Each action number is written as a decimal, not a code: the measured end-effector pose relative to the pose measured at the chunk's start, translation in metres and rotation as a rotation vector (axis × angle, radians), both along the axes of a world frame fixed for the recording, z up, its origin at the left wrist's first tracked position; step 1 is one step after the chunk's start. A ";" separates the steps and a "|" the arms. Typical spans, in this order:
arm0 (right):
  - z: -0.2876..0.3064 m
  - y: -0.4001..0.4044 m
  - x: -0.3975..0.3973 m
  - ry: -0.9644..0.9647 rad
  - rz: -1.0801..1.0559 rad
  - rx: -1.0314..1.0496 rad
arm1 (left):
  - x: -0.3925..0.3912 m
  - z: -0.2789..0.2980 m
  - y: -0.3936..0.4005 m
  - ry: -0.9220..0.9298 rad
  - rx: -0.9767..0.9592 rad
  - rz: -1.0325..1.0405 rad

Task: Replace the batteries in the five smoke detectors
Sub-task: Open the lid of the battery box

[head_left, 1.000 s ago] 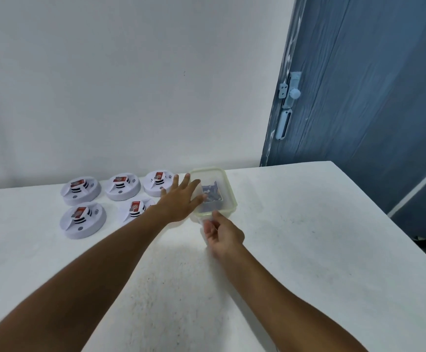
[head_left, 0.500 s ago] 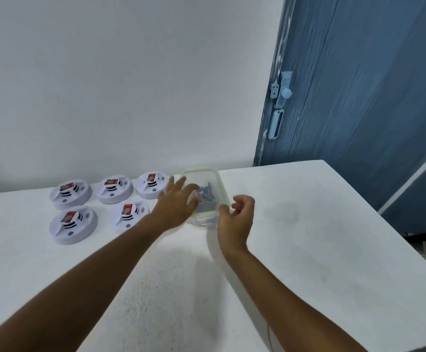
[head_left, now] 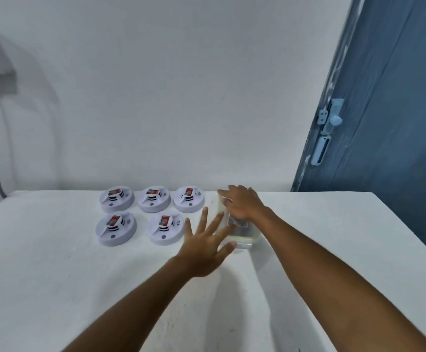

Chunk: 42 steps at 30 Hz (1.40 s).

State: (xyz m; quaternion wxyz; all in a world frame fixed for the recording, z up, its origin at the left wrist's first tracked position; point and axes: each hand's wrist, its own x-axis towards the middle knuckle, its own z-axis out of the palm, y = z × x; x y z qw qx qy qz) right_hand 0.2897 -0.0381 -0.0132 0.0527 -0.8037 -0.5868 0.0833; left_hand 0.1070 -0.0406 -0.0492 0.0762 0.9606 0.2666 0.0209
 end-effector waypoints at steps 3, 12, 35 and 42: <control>-0.001 -0.017 0.007 -0.046 -0.121 -0.002 | -0.004 0.007 0.010 -0.030 -0.004 -0.002; -0.005 -0.077 -0.001 0.021 -0.425 0.103 | 0.024 0.018 0.035 -0.112 -0.097 0.038; -0.018 -0.105 -0.081 1.998 -1.186 0.795 | 0.022 0.005 0.041 -0.268 -0.182 -0.020; -0.030 -0.100 -0.084 1.961 -1.142 0.910 | 0.021 0.003 0.041 -0.270 -0.193 -0.024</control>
